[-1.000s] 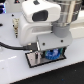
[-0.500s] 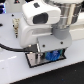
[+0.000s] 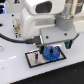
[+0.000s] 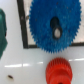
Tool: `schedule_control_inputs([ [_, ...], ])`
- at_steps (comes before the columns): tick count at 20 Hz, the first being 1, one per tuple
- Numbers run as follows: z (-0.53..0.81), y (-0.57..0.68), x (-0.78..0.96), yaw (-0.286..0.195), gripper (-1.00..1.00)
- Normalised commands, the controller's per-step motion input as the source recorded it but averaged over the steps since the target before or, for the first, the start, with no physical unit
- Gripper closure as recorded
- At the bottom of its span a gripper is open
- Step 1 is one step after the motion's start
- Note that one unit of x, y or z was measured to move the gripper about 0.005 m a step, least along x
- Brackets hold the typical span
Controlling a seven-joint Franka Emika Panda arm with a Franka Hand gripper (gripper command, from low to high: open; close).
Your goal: Insert the blue gear onto the right peg, followed by the red gear
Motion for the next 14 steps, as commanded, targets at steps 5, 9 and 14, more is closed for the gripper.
schedule_control_inputs([
  [5, 0.24, 0.10, -0.46, 0.000, -1.00],
  [9, 0.07, 0.07, -0.58, 0.000, -1.00],
  [14, -0.10, 0.01, -0.54, 0.000, -1.00],
])
